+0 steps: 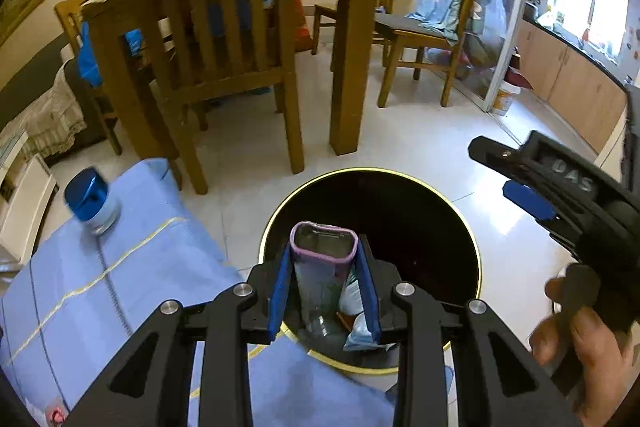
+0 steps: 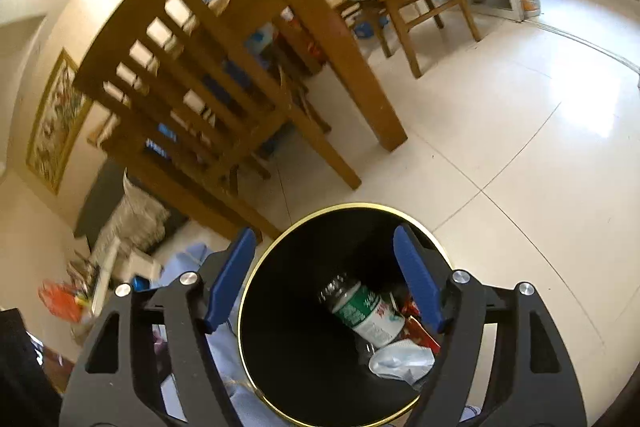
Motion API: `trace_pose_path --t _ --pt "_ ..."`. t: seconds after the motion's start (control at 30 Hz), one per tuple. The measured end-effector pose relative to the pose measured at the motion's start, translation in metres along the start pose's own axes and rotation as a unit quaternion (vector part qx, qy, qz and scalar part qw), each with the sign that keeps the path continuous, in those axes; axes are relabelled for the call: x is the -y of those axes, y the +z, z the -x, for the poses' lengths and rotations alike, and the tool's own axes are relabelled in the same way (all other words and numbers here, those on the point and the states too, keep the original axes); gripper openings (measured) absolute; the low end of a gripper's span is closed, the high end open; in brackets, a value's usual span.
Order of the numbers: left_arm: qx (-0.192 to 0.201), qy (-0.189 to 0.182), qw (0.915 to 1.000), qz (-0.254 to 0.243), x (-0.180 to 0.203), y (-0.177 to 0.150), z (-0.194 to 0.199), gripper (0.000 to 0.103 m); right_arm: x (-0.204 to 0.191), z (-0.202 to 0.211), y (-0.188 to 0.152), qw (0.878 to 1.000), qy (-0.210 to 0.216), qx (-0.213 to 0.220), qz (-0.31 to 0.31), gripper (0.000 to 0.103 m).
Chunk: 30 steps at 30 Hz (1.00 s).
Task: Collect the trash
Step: 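Drop the green cap into the bin with the right tool while the left tool drops the gum pack, then move the right tool to the gold cap while the left tool approaches the white tissue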
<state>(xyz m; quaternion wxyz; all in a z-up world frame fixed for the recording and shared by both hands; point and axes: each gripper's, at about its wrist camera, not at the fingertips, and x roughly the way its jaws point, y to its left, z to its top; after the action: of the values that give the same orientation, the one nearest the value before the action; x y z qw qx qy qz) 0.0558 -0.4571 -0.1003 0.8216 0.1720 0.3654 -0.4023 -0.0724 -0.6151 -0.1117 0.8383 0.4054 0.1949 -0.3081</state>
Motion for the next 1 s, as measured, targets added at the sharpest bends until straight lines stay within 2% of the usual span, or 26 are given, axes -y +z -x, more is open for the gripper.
trace_pose_path --t 0.03,0.1,0.2,0.37,0.43,0.6,0.7,0.83,0.87,1.0 --pt "0.004 0.002 1.0 -0.004 0.003 0.003 -0.002 0.044 0.004 0.004 0.002 1.0 0.0 0.008 -0.006 0.072" --pt "0.01 0.012 0.9999 -0.007 0.006 0.005 -0.003 0.058 0.008 0.007 0.006 1.0 -0.001 0.015 -0.012 0.077" --pt "0.011 0.015 0.9998 -0.011 0.007 0.005 -0.002 0.058 0.01 0.002 0.006 1.0 0.001 0.001 -0.014 0.077" --pt "0.017 0.024 0.9995 -0.01 0.0 -0.005 0.008 0.06 0.001 0.002 0.002 1.0 0.0 0.005 -0.006 0.077" --pt "0.026 0.036 0.999 -0.005 -0.006 -0.009 0.018 0.075 -0.003 0.001 -0.001 1.0 0.0 0.0 0.0 0.077" --pt "0.071 0.074 0.9947 0.006 -0.019 -0.023 0.06 0.096 -0.023 -0.005 -0.009 1.0 -0.006 -0.009 0.028 0.078" --pt "0.103 0.125 0.9866 0.013 -0.033 -0.037 0.094 0.096 -0.039 -0.01 -0.017 0.999 -0.01 -0.017 0.051 0.078" --pt "0.12 0.197 0.9725 0.034 -0.061 -0.059 0.126 0.096 -0.074 -0.018 -0.034 0.993 -0.005 -0.03 0.113 0.081" --pt "0.121 0.214 0.9684 0.044 -0.071 -0.066 0.134 0.096 -0.09 -0.021 -0.043 0.989 0.003 -0.036 0.143 0.082" --pt "0.122 0.239 0.9585 0.095 -0.113 -0.092 0.163 0.096 -0.149 -0.025 -0.083 0.968 0.037 -0.054 0.242 0.084"
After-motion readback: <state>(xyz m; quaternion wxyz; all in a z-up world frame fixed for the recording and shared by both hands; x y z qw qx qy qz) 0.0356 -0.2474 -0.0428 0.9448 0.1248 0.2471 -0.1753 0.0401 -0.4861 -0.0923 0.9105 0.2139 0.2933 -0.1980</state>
